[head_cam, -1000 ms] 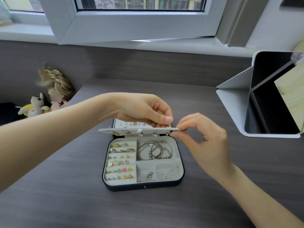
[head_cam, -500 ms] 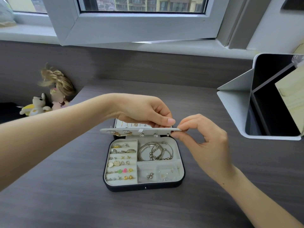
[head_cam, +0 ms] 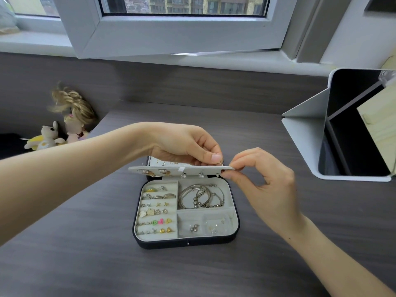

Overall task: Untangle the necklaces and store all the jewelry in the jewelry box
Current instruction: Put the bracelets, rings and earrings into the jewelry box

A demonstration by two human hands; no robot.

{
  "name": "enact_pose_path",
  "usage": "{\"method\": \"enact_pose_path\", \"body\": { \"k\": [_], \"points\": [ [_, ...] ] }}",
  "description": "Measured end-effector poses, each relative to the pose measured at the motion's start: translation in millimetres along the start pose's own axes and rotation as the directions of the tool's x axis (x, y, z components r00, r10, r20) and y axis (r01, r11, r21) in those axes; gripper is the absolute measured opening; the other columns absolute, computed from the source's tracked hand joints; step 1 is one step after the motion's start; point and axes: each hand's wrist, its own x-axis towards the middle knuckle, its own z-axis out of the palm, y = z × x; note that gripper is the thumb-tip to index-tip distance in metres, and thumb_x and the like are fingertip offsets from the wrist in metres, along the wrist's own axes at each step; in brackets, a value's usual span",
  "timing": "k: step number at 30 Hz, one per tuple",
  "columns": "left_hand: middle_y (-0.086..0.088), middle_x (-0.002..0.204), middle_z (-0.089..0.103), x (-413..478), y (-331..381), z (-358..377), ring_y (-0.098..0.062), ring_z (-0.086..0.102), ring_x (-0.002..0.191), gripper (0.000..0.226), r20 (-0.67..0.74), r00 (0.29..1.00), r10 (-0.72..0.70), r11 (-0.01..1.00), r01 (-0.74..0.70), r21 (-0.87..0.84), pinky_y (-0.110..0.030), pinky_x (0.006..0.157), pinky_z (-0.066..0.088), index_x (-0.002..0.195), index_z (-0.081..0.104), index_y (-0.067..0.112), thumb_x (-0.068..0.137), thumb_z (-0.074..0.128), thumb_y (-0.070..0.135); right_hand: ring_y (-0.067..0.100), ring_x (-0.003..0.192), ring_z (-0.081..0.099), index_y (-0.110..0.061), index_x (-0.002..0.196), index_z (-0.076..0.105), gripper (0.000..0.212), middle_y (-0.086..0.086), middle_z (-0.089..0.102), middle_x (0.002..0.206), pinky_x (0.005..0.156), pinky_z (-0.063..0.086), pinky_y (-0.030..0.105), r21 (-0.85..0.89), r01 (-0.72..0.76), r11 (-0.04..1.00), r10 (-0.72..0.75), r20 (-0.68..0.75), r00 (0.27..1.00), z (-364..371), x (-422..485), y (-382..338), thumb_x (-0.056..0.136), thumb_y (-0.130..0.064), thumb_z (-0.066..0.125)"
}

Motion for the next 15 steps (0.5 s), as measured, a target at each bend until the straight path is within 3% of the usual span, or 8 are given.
{"method": "enact_pose_path", "body": {
  "k": [7, 11, 15],
  "points": [
    [-0.001, 0.070, 0.062, 3, -7, 1, -0.011, 0.058, 0.062, 0.015, 0.049, 0.997, -0.054, 0.988, 0.060, -0.141, -0.021, 0.063, 0.052, 0.072, 0.067, 0.013, 0.085, 0.061, 0.020, 0.007, 0.077, 0.059, -0.001, 0.077, 0.066, 0.013, 0.000, 0.062, 0.080, 0.077, 0.047, 0.016, 0.008, 0.000, 1.000, 0.000, 0.000, 1.000, 1, 0, 1, 0.077, -0.012, 0.074],
    [0.005, 0.069, 0.060, 5, -19, -5, -0.009, 0.054, 0.065, 0.020, -0.192, 0.980, -0.054, 0.998, 0.058, 0.015, -0.016, 0.059, 0.048, 0.072, 0.065, 0.018, 0.090, 0.058, 0.014, 0.008, 0.077, 0.059, -0.001, 0.077, 0.066, 0.013, 0.001, 0.063, 0.079, 0.076, 0.047, 0.016, 0.013, -0.002, 1.000, 0.002, 0.002, 1.000, 1, 0, 1, 0.077, -0.011, 0.074],
    [-0.003, 0.071, 0.056, 5, -15, -12, -0.013, 0.053, 0.064, 0.014, -0.043, 0.994, -0.101, 0.987, 0.095, -0.126, -0.021, 0.064, 0.050, 0.080, 0.060, 0.006, 0.091, 0.057, 0.012, 0.009, 0.078, 0.060, -0.001, 0.077, 0.066, 0.013, 0.002, 0.063, 0.079, 0.076, 0.047, 0.017, -0.002, 0.002, 1.000, -0.002, 0.003, 1.000, 1, 0, 2, 0.077, -0.011, 0.074]
  ]
}}
